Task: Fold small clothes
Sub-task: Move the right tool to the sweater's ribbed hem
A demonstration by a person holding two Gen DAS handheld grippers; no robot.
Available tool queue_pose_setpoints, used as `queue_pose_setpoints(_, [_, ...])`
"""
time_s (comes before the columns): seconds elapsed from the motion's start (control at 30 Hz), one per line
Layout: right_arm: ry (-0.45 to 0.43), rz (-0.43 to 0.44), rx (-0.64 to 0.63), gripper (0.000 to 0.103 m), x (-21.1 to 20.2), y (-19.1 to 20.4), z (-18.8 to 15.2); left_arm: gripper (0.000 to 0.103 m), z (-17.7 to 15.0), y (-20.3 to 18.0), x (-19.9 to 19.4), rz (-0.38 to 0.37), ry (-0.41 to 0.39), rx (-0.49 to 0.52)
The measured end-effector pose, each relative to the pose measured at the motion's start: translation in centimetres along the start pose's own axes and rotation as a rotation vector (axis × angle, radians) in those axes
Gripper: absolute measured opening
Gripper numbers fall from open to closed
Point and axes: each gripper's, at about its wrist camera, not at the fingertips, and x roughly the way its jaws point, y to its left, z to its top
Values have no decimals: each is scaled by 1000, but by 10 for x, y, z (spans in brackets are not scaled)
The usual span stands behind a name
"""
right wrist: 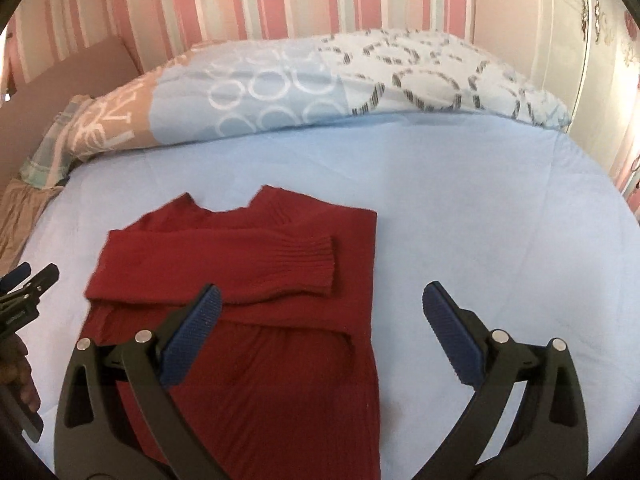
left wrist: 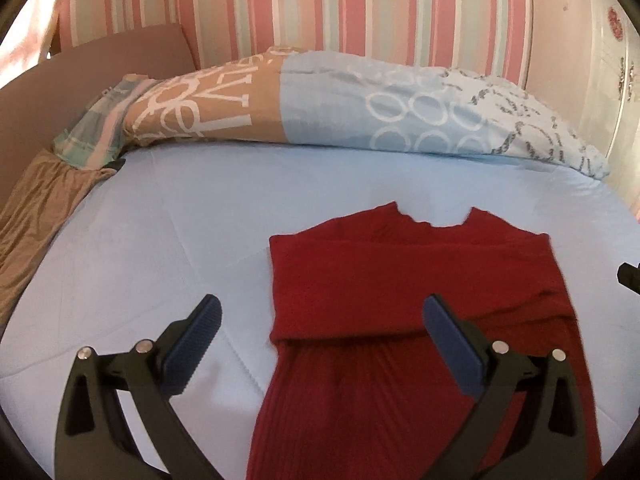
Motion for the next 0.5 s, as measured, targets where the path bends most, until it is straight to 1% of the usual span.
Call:
queue_pose_setpoints(0.1, [-21, 8, -15, 100, -25, 8, -4, 101, -5, -2, -30, -11, -11, -2])
queue_pose_setpoints(0.27, [-49, 11, -41, 100, -71, 21, -18, 101, -18, -2, -66, -28, -18, 6])
queue_pose_setpoints(0.37, [-65, 19, -62, 100, -98, 27, -35, 101, -34, 2, -90, -28, -26, 16])
queue_pose_setpoints(0.5, [-83, 20, -72, 100, -127, 25, -67, 101, -70, 12, -117, -9, -30, 45])
